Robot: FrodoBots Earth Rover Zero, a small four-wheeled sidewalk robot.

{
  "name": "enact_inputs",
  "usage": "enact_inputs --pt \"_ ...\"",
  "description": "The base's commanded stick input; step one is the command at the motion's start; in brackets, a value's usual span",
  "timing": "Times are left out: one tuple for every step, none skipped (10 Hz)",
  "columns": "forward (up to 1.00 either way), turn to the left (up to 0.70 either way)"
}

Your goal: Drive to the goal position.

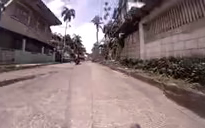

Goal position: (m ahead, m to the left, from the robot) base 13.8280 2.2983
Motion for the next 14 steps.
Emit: enact_inputs --pt "0.70 0.00" --pt "0.70 0.00" --pt "0.70 0.00" --pt "0.70 0.00" --pt "0.70 0.00" --pt "0.70 0.00" --pt "0.70 0.00" --pt "0.70 0.00" --pt "0.70 0.00" --pt "0.70 0.00" --pt "0.70 0.00" --pt "0.70 0.00" --pt "0.70 0.00" --pt "0.70 0.00"
